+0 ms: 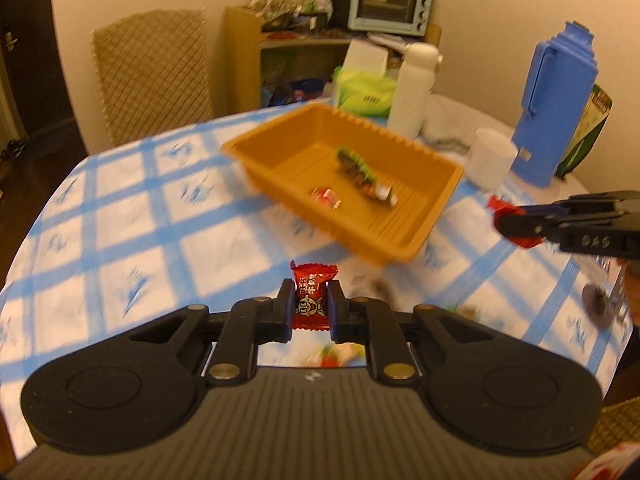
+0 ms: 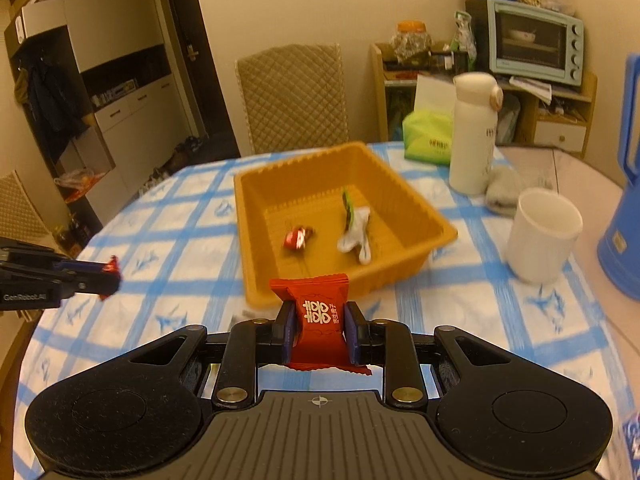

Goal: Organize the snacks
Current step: 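Carry the red bag and red candy over the orange tray with both tools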

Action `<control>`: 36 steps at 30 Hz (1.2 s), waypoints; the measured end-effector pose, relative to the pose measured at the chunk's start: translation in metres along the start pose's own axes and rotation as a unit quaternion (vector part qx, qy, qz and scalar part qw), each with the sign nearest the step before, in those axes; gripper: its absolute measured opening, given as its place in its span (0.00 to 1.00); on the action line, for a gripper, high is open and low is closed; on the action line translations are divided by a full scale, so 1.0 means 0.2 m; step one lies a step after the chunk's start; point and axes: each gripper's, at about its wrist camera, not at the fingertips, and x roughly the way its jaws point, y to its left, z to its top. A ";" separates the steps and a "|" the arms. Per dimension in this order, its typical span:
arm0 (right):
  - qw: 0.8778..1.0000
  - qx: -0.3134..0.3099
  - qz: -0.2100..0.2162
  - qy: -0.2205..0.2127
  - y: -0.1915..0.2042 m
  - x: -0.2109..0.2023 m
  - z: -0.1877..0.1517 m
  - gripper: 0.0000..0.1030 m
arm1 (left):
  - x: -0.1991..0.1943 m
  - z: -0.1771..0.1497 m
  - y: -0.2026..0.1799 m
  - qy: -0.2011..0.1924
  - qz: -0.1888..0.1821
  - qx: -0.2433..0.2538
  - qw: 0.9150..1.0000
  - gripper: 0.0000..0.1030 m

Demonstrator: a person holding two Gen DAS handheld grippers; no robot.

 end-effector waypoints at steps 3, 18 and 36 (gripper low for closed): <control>1.000 -0.002 0.000 -0.010 -0.02 0.04 0.07 0.25 | 0.07 0.11 -0.06 -0.009 -0.008 0.003 1.000 0.14; 1.000 0.015 -0.010 -0.024 -0.14 0.29 0.32 0.25 | 0.44 0.42 -0.20 -0.003 -0.022 0.005 1.000 0.14; 0.999 0.030 -0.022 -0.002 -0.27 0.52 0.36 0.25 | 0.74 0.46 -0.22 0.043 -0.011 -0.003 0.999 0.14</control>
